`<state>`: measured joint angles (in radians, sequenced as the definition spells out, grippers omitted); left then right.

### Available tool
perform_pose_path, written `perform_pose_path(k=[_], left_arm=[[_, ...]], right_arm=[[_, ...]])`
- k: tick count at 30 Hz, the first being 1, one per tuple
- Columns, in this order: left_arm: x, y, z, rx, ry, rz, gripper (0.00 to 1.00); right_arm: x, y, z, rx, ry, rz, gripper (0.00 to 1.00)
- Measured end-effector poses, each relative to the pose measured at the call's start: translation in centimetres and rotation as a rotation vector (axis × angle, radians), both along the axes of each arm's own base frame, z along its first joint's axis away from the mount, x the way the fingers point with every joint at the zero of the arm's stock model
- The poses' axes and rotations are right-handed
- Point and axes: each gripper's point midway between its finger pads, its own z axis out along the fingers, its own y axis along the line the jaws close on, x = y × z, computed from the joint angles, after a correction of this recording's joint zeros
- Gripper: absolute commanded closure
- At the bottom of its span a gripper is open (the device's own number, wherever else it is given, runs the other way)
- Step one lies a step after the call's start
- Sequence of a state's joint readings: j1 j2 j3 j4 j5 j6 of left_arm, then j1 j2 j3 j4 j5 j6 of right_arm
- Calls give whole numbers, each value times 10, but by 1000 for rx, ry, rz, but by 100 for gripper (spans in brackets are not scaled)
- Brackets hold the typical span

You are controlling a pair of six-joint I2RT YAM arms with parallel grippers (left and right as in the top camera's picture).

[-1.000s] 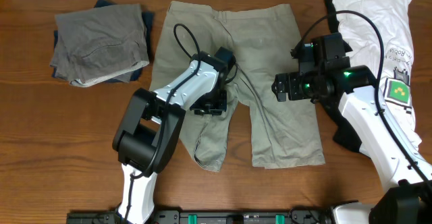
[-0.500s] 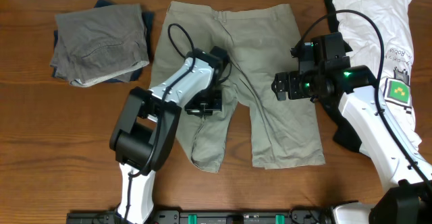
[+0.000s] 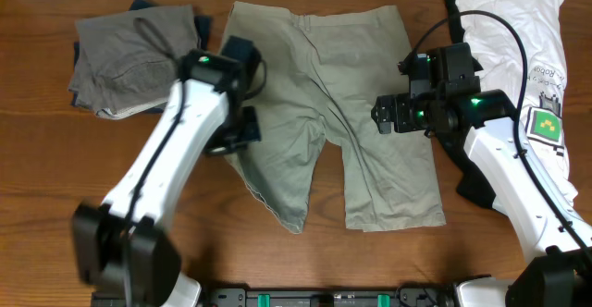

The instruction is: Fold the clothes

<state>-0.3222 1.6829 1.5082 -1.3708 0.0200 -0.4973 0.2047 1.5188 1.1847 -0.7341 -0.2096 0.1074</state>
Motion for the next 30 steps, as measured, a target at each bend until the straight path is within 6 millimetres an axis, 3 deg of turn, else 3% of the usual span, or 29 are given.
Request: perform_pose_path(k=[4,7,15,17,19,22,27,30], left_arm=[[-26,24,22,95,11,56,94],[-41,34,23,144,46,87,94],[-93,65,-22,323,235,158,93],[-107,74,-31,372,278,180,72],[-111,80,-37,395,287,209,33],[-105,86,-41,400,257,266,5],[-96,98,-44,388,228,337,2],[-87,103,-48,370,195,367,2]], right_arm=[[3,1,2,1,-17,5,4],[5,1,3,2,-25,5,4],[5,1,3,3,-27,5,4],[5,1,3,3,-28,5,4],[5,1,3,3,-27,6,4],[5,1,3,2,-27,7,4],[4,-4,0,-25,-17,-7,6],[5,-23,-3,-76,-1,-97,9]])
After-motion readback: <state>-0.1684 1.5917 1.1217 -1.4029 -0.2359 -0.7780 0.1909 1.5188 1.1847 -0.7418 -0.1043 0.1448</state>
